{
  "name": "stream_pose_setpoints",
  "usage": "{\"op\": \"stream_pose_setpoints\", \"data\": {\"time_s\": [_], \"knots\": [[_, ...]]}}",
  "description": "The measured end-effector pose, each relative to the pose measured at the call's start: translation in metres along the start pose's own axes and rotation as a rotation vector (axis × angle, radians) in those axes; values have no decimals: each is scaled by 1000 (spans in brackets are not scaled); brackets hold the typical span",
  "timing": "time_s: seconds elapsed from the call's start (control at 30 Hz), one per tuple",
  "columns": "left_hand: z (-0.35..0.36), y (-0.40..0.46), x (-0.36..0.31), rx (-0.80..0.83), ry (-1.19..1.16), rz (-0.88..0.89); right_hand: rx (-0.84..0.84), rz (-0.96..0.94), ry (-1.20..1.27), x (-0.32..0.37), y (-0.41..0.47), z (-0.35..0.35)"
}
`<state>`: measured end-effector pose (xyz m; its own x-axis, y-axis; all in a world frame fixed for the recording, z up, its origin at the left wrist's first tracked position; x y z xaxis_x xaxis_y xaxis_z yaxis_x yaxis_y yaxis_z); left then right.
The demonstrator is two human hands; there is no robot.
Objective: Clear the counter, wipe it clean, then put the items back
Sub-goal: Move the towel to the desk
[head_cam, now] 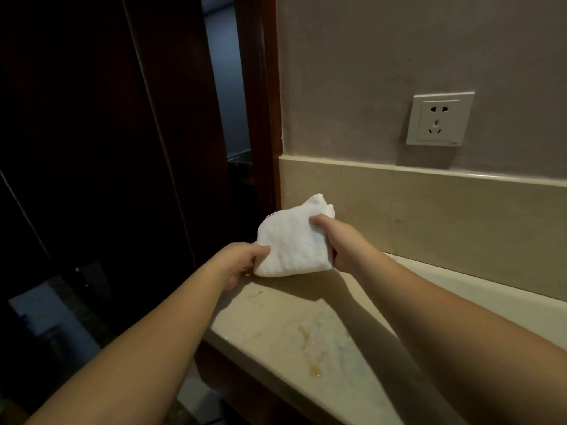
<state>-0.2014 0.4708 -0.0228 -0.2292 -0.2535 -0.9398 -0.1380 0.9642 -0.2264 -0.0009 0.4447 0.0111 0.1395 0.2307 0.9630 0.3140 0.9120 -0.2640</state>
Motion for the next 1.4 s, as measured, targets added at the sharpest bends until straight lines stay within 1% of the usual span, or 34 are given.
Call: {"op": "stream_pose_setpoints", "data": {"time_s": [0.13, 0.2, 0.33, 0.43, 0.57, 0.7, 0.87, 1.0, 1.17, 1.23, 1.4], "knots": [[-13, -62, -1, 69, -148, 40, 74, -86, -33, 14, -65, -16], [-19, -94, 0, 104, -245, 55, 114, -91, -1, 16, -102, -24], [-31, -172, 7, 232, -544, -26, 168, -47, 112, 5, -188, -39], [-40, -232, 19, 350, -621, -52, 179, -35, 164, -13, -251, -50], [-43, -293, 46, 420, -598, -72, 106, -29, 231, -50, -319, -69], [-32, -342, 73, 513, -593, -139, 29, 24, 338, -88, -368, -96], [-2, -395, 102, 649, -603, -216, -79, 74, 425, -132, -414, -137], [32, -434, 122, 761, -559, -262, -196, 108, 490, -168, -452, -178], [85, -488, 138, 877, -417, -256, -398, 147, 513, -207, -506, -245], [110, -515, 144, 927, -339, -245, -490, 133, 521, -219, -532, -277], [163, -574, 156, 1035, -197, -196, -636, 91, 534, -242, -593, -337]]}}
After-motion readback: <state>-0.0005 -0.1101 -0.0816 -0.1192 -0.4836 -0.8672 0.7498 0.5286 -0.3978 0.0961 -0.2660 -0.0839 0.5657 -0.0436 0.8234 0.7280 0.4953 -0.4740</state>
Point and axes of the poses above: each hand's wrist, its own y-axis towards the middle knuckle, its own z-axis out of the palm, x = y × z, the point moved 8 cm from there along y, towards the middle knuckle, and after that the axes turned 13 degrees about -x, right-handed, at the moved point
